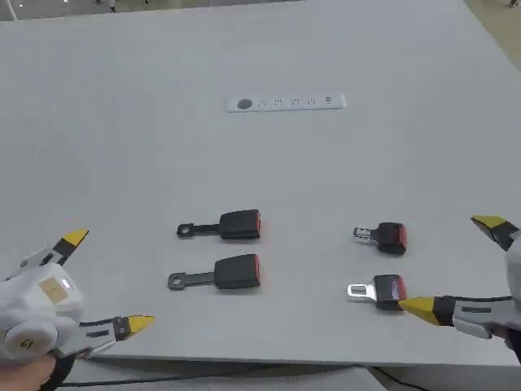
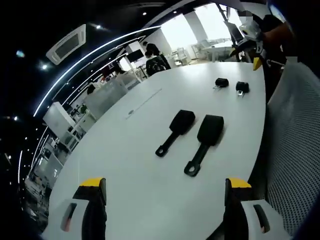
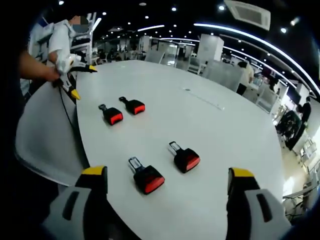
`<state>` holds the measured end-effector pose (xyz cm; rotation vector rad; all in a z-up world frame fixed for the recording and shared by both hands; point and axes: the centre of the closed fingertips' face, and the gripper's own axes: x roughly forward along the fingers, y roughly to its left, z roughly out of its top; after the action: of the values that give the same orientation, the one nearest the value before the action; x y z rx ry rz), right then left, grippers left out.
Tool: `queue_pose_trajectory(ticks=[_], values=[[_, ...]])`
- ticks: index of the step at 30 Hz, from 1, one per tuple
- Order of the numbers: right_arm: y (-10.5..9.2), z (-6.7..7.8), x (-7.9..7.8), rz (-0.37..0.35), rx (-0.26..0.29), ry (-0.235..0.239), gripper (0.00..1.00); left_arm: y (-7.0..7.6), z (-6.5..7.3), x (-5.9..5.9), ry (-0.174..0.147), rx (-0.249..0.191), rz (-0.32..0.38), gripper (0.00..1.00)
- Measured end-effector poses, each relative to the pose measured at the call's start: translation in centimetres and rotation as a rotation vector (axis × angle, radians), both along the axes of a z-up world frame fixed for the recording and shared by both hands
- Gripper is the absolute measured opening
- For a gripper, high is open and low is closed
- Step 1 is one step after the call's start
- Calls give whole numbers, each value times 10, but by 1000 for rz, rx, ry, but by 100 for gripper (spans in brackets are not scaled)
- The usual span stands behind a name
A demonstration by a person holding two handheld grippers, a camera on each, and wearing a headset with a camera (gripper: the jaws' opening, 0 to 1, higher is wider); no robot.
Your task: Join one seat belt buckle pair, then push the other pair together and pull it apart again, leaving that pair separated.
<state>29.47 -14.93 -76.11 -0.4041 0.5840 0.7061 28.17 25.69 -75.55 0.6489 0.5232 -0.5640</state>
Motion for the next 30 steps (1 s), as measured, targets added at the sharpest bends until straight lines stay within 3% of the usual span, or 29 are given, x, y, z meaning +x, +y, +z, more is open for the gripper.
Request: queue_pose_trajectory(ticks=[13,18,22,24,27,30], values=[[-5,6,10,-21,12,-22,100,3,-2,2,1,-7,4,100],[-7,1,13,-26,23,-16,100,3,-4,1,4,-6,-4,100],[-13,-2,16,-34,-9,-29,100,4,-6,1,9,-3,-6,100],[-12,0,16,-32,-1,-30,100,4,-7,1,13,-3,-2,100],[-4,7,16,-5,59,-33,100,4,-8,1,18,1,-3,100],[-4,4,17,-9,56,-21,100,2,-10,-1,27,4,-12,100]])
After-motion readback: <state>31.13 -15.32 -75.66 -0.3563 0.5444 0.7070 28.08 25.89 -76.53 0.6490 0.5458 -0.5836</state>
